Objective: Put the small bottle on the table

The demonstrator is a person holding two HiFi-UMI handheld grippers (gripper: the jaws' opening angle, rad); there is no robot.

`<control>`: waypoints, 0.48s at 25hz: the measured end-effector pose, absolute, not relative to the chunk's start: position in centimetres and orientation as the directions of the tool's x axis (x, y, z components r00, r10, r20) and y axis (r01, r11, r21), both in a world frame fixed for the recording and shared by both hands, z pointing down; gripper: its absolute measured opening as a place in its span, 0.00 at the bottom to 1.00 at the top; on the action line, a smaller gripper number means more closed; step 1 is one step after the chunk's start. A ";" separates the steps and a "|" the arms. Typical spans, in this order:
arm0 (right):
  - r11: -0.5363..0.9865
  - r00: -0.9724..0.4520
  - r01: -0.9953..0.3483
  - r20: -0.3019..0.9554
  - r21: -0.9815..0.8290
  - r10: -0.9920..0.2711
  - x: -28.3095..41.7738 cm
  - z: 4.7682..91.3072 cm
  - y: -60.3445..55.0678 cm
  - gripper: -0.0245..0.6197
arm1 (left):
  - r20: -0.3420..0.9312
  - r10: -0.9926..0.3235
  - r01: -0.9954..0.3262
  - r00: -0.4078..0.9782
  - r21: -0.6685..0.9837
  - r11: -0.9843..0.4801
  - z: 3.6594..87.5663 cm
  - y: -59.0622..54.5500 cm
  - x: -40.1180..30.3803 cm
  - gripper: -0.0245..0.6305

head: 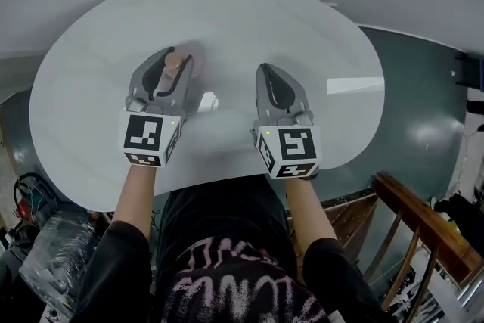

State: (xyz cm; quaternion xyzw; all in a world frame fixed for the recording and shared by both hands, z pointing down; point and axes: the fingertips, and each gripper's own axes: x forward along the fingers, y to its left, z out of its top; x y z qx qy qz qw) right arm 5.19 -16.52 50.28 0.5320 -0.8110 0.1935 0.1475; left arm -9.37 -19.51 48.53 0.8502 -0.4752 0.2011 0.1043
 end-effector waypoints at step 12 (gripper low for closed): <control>0.342 -0.386 -0.922 0.448 -0.179 -0.806 5.0 51.2 -16.5 0.05 | 0.452 -0.764 -0.855 0.460 -0.007 -0.519 49.4 -19.8 -9.4 0.25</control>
